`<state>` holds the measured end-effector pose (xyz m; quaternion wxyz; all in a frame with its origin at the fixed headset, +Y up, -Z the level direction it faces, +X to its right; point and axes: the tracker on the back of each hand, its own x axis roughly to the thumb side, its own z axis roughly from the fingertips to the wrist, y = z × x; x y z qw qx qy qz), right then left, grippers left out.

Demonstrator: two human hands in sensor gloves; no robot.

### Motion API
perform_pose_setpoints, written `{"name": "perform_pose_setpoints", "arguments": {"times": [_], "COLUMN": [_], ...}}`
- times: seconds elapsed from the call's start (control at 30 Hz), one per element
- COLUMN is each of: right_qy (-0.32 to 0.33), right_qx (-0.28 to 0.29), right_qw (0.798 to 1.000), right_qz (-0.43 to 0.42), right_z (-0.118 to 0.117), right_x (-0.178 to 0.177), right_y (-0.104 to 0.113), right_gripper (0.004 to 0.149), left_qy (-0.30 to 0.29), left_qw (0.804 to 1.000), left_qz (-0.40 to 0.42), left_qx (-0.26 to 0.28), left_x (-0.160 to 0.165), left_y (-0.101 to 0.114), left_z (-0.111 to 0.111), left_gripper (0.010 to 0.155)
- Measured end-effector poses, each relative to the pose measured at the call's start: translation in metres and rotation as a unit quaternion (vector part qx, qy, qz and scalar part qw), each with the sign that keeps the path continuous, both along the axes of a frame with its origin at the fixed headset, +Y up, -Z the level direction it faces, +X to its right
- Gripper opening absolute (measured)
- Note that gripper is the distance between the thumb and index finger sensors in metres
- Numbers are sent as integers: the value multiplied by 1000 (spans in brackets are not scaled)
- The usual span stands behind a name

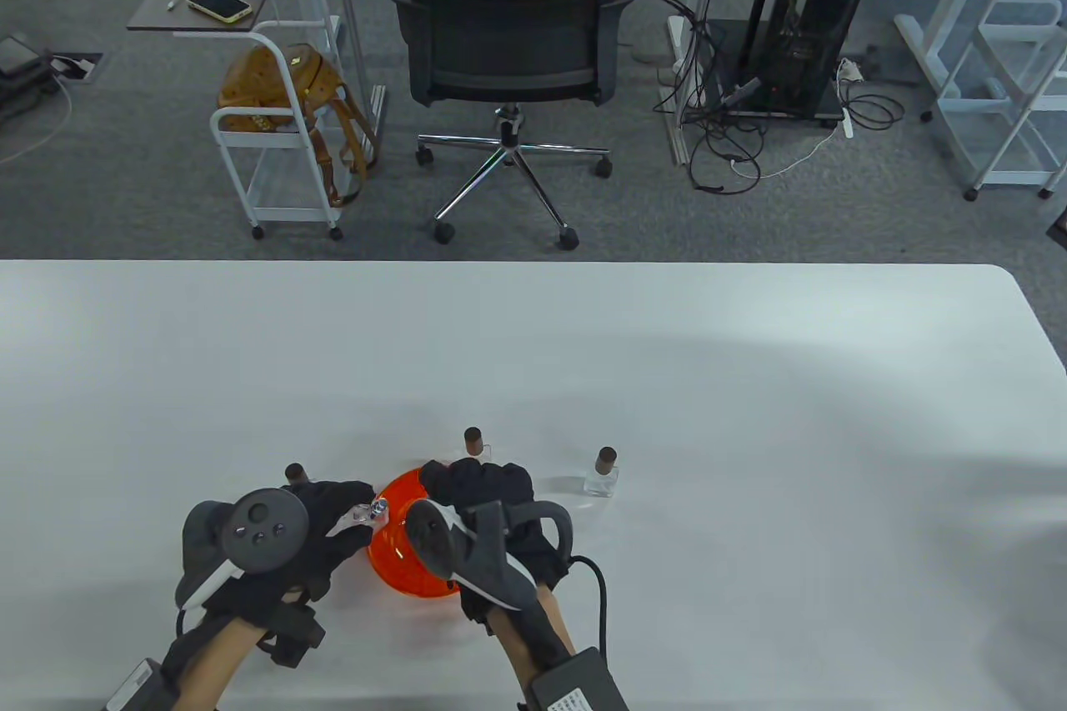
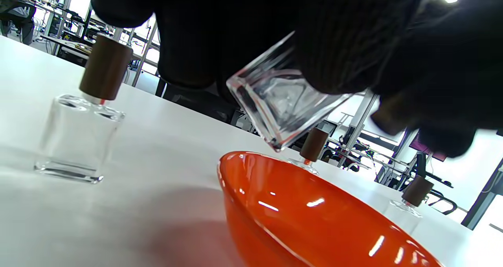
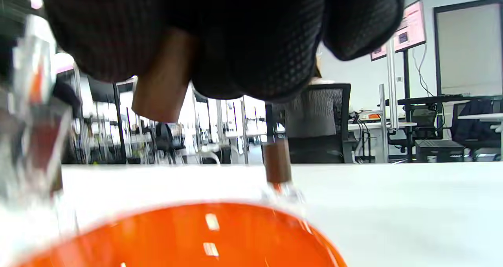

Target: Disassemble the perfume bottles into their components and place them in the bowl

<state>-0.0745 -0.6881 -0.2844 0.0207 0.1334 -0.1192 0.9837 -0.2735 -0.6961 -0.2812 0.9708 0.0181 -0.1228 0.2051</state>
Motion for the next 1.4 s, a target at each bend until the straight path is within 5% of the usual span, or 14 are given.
{"name": "perform_pose_setpoints", "arguments": {"times": [0.13,0.3,0.53,0.67,0.73,0.97,1.13,1.33,1.4], "right_qy": [17,21,-4,22,27,5,40,16,35], "right_qx": [-45,-85,-62,-85,-95,1,-75,-18,-39], "right_qw": [989,979,998,981,974,985,967,978,980], "right_qz": [140,182,10,-176,-205,-172,-241,-205,-190], "right_z": [-7,-10,-10,-2,-1,7,7,9,9], "right_x": [-26,-33,3,19,14,0,2,0,-1], "right_y": [-34,-50,-8,13,11,11,10,12,10], "right_gripper": [53,54,55,59,57,43,45,42,44], "left_qy": [10,17,5,-10,-19,-39,-42,-53,-52], "left_qw": [1000,1000,1000,999,999,998,998,997,997], "left_qz": [0,2,-18,-43,-40,-27,-1,1,-1], "left_qx": [-4,-11,-5,3,9,36,45,47,50], "left_x": [-3,-7,-1,8,12,18,17,18,19], "left_y": [-1,-2,-2,-4,-4,1,4,3,4], "left_z": [-1,-3,-2,0,1,9,11,12,12], "left_gripper": [53,54,53,54,54,54,54,54,54]}}
